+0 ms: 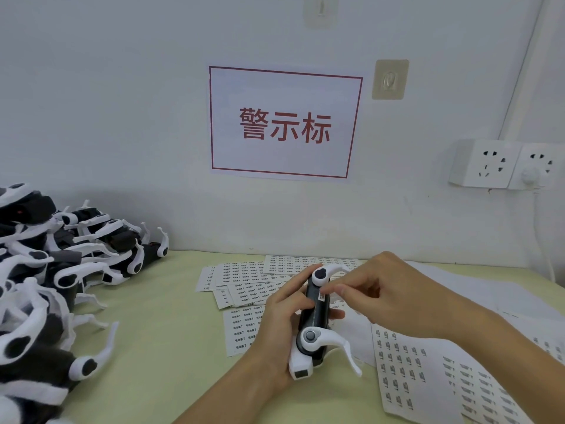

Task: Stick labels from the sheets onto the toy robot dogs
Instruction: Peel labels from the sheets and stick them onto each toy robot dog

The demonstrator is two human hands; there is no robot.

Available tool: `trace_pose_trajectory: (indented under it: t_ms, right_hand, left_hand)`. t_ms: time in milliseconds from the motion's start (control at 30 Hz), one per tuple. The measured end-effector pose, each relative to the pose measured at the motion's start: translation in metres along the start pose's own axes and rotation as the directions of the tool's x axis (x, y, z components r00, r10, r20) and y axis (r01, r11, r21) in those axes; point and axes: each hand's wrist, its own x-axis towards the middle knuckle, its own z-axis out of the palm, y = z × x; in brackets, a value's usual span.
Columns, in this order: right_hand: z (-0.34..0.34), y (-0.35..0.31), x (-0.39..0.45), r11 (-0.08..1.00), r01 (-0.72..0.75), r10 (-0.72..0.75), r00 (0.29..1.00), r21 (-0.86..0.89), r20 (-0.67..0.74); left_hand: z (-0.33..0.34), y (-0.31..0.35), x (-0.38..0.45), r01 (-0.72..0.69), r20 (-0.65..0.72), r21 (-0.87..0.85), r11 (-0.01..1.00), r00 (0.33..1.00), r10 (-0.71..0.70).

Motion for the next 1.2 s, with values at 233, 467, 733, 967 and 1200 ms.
trace_pose_trajectory:
  t_ms: [233, 467, 733, 967, 1200]
  right_hand:
    - [-0.001, -0.001, 0.0, 1.0, 0.006, -0.006, 1.0, 0.001, 0.011]
    - [-0.002, -0.002, -0.001, 1.0, -0.002, 0.002, 1.0, -0.008, 0.004]
    - [0.002, 0.001, 0.0, 0.997, -0.006, 0.003, 0.999, -0.074, -0.041]
    - [0.003, 0.008, 0.001, 0.975, -0.073, 0.01, 0.958, -0.211, -0.286]
    - [0.02, 0.012, 0.003, 0.974, -0.156, 0.124, 0.974, -0.166, -0.187]
  left_hand:
    - [0.0, 0.0, 0.0, 0.001, 0.011, -0.009, 1.0, 1.0, -0.001]
    - [-0.001, 0.0, 0.0, 0.0, 0.025, -0.02, 1.0, 1.0, 0.001]
    - [-0.001, 0.001, -0.002, 0.007, 0.014, -0.025, 1.0, 1.0, -0.007]
    - [0.005, 0.001, -0.005, -0.05, -0.103, 0.123, 0.991, 0.993, 0.063]
    - [0.004, 0.003, -0.005, -0.029, -0.035, 0.116, 0.993, 0.999, 0.033]
